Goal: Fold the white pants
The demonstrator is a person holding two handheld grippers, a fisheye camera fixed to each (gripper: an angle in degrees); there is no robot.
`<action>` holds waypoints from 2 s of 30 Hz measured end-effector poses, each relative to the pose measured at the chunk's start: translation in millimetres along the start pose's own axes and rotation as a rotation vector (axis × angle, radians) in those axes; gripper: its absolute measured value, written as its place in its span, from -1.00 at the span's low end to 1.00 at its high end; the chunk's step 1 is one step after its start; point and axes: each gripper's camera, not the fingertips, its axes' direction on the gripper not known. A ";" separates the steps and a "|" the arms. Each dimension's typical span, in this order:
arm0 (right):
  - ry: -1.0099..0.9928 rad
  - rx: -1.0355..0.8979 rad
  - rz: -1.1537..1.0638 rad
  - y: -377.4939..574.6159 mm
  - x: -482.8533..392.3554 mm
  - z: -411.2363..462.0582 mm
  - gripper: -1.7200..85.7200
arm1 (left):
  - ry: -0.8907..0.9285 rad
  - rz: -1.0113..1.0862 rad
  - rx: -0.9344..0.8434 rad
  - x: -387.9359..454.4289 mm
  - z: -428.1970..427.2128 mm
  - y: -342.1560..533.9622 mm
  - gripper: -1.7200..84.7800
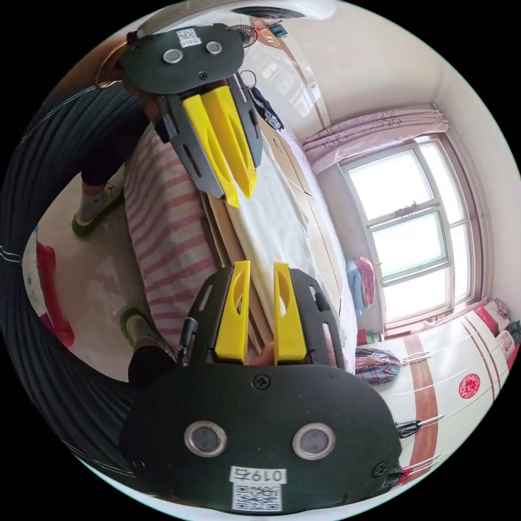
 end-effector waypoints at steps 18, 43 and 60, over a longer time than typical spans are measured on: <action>-0.052 -0.010 -0.008 -31.6 -36.2 19.5 -0.97 | 0.040 -0.005 -0.015 17.0 29.3 39.7 -0.93; -0.081 0.077 -0.059 -116.6 -110.1 32.3 -0.82 | -0.012 -0.012 -0.101 22.9 26.3 129.8 -0.86; -0.126 0.067 -0.067 -158.3 -138.7 67.2 -0.94 | 0.005 -0.017 -0.112 38.0 42.4 156.8 -0.93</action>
